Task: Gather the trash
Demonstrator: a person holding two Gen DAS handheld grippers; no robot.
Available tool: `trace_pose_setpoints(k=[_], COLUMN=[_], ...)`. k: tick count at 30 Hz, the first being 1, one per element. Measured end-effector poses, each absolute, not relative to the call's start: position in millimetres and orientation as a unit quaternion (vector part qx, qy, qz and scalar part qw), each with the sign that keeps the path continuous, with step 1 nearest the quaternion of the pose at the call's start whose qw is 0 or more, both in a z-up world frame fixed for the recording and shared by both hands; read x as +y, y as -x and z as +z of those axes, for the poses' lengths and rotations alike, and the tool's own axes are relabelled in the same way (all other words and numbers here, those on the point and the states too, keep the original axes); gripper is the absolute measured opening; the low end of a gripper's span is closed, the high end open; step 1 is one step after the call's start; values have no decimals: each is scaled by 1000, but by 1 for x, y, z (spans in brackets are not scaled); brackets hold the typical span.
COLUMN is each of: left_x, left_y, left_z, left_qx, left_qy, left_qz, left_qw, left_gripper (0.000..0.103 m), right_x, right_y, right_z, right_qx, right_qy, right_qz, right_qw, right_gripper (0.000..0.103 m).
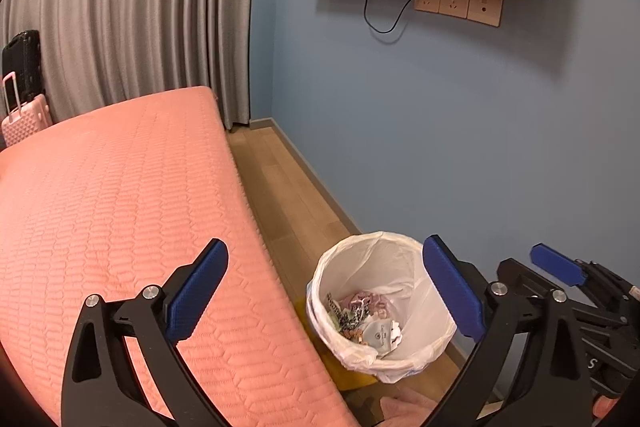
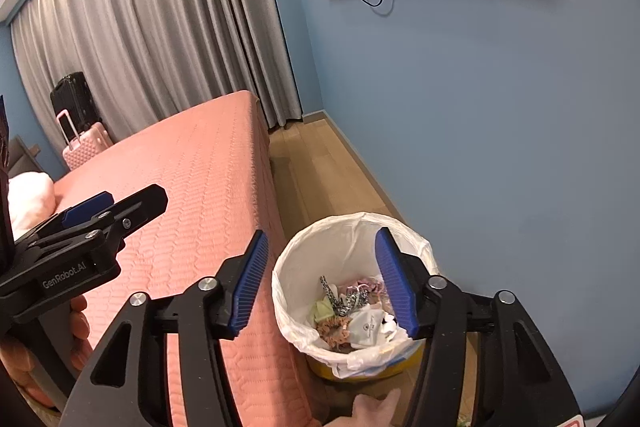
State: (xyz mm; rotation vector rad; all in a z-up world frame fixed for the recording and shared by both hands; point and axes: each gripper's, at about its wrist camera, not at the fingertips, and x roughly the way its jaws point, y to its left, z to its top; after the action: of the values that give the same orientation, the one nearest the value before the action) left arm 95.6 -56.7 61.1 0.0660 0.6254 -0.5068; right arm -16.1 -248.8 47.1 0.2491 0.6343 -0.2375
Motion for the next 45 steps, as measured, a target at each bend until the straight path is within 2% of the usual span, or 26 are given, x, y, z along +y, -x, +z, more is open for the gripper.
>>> trace_pose_setpoints(k=[7, 9, 16, 26, 35, 38, 45], left_x=[-46, -41, -30, -21, -18, -17, -16], left_y=[-80, -74, -62, -47, -41, -40, -40], left_z=[55, 52, 43, 30, 23, 22, 18], left_qx=[304, 304, 311, 314, 329, 333, 341], left_qy=[-43, -46, -48, -66, -61, -59, -53], left_qz=[-226, -221, -204, -183, -176, -174, -166], left_qw=[925, 926, 927, 929, 926, 925, 924], left_gripper=[95, 95, 95, 95, 95, 95, 95], right_x=[-225, -222, -217, -213, -209, -209, -208], right_y=[37, 43, 43, 51, 56, 58, 60], right_z=[43, 41, 33, 23, 15, 14, 10], right_qx=[316, 318, 334, 345, 350, 351, 350], right_qy=[-87, -85, -87, -81, -68, -74, -69], right_qz=[-130, -134, -137, -150, -156, -157, -168], right_qw=[936, 935, 928, 923, 921, 920, 919], right_gripper=[64, 69, 72, 84, 86, 98, 97])
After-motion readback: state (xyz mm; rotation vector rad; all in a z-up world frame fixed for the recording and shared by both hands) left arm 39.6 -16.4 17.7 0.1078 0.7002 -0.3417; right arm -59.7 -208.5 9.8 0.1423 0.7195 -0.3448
